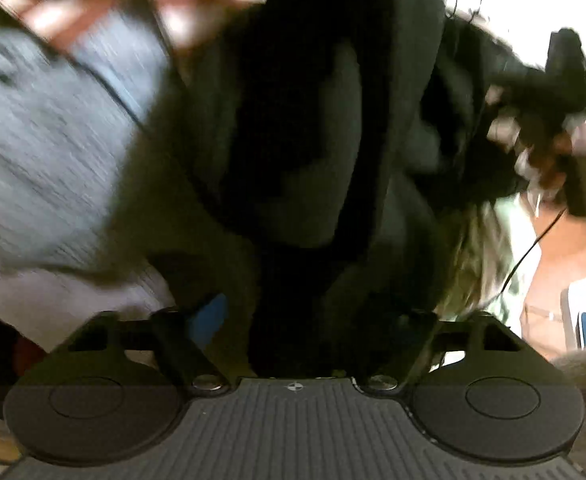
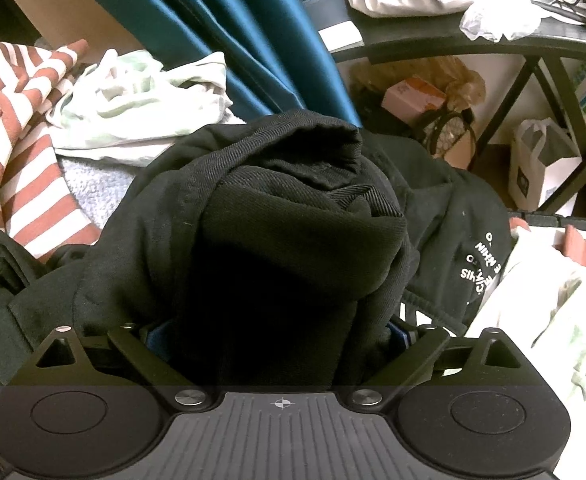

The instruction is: Fold clothes

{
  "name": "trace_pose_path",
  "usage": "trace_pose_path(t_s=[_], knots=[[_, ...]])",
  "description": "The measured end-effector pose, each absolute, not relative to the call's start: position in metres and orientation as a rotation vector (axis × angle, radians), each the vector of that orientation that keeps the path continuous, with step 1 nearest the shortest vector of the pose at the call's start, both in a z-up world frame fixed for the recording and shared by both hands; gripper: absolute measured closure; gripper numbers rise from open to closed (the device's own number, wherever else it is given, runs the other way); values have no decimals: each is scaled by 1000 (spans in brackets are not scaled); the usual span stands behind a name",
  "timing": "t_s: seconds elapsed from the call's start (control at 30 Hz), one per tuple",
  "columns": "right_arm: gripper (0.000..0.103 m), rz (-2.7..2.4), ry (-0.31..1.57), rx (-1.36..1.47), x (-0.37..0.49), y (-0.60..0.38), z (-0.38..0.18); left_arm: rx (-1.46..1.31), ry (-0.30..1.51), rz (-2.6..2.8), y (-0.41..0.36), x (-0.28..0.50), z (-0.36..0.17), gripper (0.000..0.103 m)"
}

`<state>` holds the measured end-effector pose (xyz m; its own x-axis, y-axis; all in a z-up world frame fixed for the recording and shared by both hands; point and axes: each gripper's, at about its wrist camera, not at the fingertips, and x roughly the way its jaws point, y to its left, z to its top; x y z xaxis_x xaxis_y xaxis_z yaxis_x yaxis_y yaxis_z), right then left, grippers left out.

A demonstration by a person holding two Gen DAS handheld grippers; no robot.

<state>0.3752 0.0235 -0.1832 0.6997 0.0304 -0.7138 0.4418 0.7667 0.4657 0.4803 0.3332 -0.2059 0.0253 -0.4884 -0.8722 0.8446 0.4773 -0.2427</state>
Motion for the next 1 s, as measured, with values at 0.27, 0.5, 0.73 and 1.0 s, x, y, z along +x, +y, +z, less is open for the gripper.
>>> trace_pose_path(t_s=[0.27, 0.5, 0.73, 1.0], knots=[[10, -247, 767, 678, 374, 23, -185, 407, 941, -1182, 339, 457, -150, 96], [8, -250, 759, 691, 375, 23, -186, 137, 648, -1192, 341, 472, -43, 97], [8, -263, 744, 681, 373, 27, -187, 69, 456, -1284, 269, 504, 13, 97], [7, -266, 735, 687, 367, 28, -192, 279, 578, -1277, 186, 516, -45, 97]])
